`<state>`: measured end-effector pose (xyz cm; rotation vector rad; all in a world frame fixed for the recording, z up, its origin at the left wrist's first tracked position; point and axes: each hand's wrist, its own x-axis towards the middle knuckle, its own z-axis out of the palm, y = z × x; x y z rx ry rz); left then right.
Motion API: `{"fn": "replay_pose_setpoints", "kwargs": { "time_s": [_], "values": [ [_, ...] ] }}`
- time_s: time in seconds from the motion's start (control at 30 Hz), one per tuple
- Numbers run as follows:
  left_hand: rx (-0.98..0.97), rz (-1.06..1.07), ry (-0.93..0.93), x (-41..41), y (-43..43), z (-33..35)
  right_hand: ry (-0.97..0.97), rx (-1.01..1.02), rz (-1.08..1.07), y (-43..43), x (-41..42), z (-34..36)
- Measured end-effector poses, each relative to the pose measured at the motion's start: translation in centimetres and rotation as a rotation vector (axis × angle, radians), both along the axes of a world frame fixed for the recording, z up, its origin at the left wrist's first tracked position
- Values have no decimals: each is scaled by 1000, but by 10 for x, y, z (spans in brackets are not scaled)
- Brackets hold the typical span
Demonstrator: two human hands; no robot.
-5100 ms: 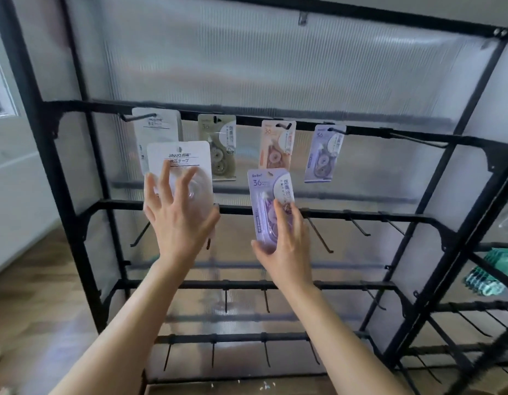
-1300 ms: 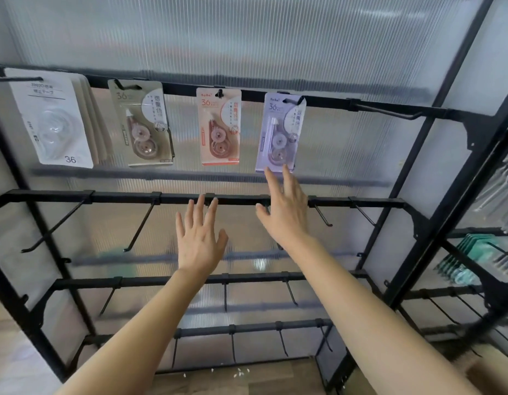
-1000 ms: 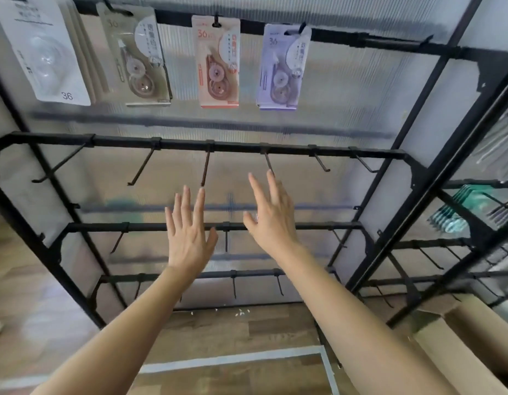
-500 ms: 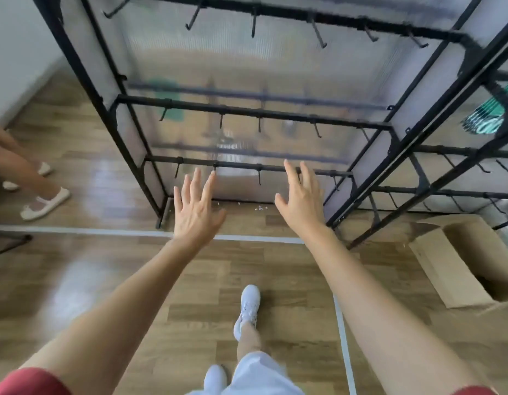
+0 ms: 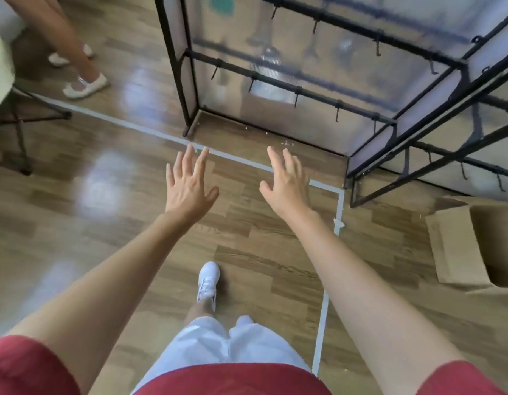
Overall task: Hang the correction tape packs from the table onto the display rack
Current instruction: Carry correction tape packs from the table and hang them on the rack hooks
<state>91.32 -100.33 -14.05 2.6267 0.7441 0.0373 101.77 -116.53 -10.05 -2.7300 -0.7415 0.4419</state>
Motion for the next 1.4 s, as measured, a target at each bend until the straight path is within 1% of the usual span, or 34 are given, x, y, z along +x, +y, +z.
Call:
{"fn": "replay_pose_setpoints", "kwargs": {
  "time_s": [0.17,0.23,0.4,0.63,0.8,1.0,1.13,1.27,1.4],
  "values": [
    [-15,139,28,-71,-30,-12,50,-20,156,-4,-45,-14],
    [-14,225,51,-105,-33,-11,51,-24,242,6,-65,-17],
    [-4,429,97,-192,-31,-6,125,-5,433,42,-130,-18],
    [-12,746,92,-337,-8,3,157,27,735,118,-255,-8],
    [-48,910,89,-447,4,4,133,9,873,163,-360,-11],
    [-53,1056,92,-584,32,11,97,17,1001,218,-488,-20],
    [-54,1159,93,-657,55,17,90,42,1109,259,-560,-27],
    [-46,1280,101,-709,84,18,73,41,1233,307,-616,-32],
    [-34,1370,112,-744,135,18,31,40,1310,372,-658,-30]
  ]
}}
